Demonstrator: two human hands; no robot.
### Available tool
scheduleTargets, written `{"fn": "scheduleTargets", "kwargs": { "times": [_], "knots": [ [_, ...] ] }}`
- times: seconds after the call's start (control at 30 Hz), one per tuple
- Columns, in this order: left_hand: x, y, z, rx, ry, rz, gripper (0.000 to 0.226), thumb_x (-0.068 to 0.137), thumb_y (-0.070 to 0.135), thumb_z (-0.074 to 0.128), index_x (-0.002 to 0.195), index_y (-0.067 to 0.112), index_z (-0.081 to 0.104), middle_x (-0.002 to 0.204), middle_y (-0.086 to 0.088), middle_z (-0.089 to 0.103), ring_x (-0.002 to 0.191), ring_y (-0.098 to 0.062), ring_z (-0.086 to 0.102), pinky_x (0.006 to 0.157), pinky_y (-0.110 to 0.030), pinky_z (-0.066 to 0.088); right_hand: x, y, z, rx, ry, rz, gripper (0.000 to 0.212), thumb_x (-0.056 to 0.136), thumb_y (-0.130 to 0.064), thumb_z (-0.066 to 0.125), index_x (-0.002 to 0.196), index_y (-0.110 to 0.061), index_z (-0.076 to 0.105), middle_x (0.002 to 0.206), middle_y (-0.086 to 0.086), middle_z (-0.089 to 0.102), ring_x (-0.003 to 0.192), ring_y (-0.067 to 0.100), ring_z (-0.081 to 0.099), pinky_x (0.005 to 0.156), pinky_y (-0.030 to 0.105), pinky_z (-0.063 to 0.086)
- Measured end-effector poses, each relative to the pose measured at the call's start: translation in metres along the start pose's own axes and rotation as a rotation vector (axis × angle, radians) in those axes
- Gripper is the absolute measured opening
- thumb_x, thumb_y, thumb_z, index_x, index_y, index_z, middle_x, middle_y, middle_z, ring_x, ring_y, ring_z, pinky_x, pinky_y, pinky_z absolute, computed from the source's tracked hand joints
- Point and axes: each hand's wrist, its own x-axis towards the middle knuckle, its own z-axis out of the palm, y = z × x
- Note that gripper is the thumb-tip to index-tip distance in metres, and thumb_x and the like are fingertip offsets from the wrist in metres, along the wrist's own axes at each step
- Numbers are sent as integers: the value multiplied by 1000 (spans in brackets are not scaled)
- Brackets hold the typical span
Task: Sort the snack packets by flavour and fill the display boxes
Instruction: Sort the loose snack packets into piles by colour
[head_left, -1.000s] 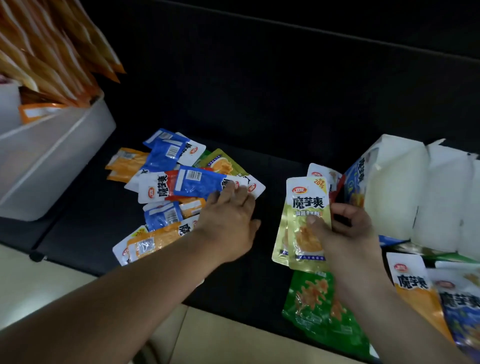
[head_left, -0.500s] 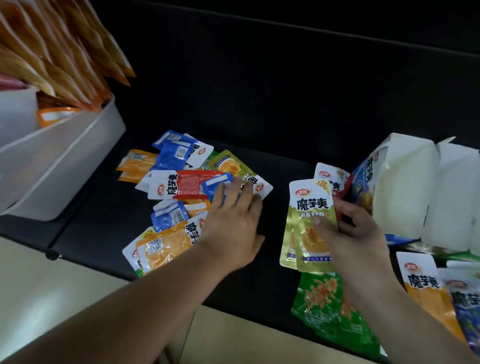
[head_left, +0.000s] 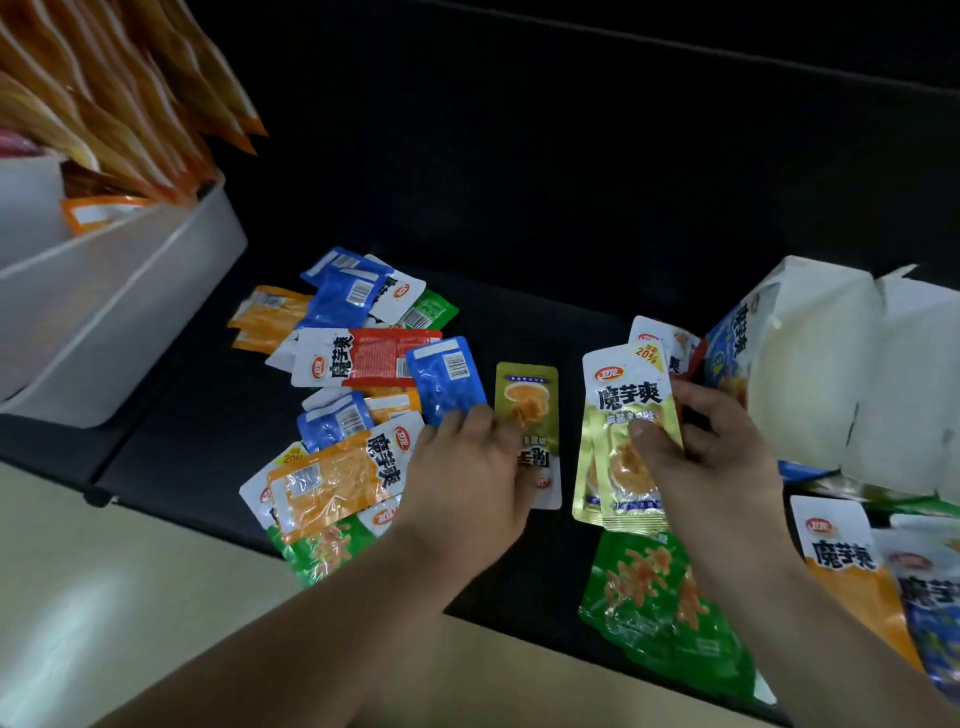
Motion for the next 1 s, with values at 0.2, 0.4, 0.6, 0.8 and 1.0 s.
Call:
{"fn": "scheduleTargets", "kwargs": {
  "times": [0.2, 0.4, 0.6, 0.8, 1.0],
  "knots": [
    [36, 16, 1, -130, -208, -275, 66, 83, 59, 74, 127, 15, 50, 119, -9, 53, 109, -28, 59, 82, -38, 51, -1, -6, -8, 34, 10, -3, 40, 95, -22, 75, 128, -39, 59, 94, -20, 78, 84, -1, 73, 75, 27, 56],
    [27, 4, -1, -527, -186, -323, 17, 96, 28, 68, 83, 24, 57, 74, 7, 63, 72, -10, 65, 55, -25, 44, -11, -19, -36, 86, 40, -28, 35, 95, -18, 74, 123, -34, 60, 87, -15, 80, 83, 3, 75, 73, 28, 54],
    [-14, 44, -38, -989, -163, -354, 23, 103, 25, 61, 81, 20, 59, 58, 6, 60, 49, -9, 54, 46, -24, 40, -45, -5, -58, 128, 98, -26, 29, 97, -19, 71, 119, -36, 62, 91, 1, 80, 85, 23, 76, 76, 46, 60],
    [-30, 81, -53, -1255, -329, -373, 15, 103, 27, 60, 93, 23, 70, 57, 8, 60, 50, -2, 50, 48, -10, 38, -60, 13, -51, 218, 28, 29, 30, 99, -11, 67, 122, -29, 63, 103, -9, 80, 91, 10, 75, 74, 36, 58],
    [-36, 117, -64, -1284, -356, -318, 21, 102, 26, 55, 97, 28, 75, 56, 14, 65, 48, 5, 57, 48, -6, 38, -68, 15, -71, 179, 3, 32, 24, 101, -23, 66, 123, -33, 65, 108, -6, 78, 96, 16, 75, 83, 48, 62]
  ]
}}
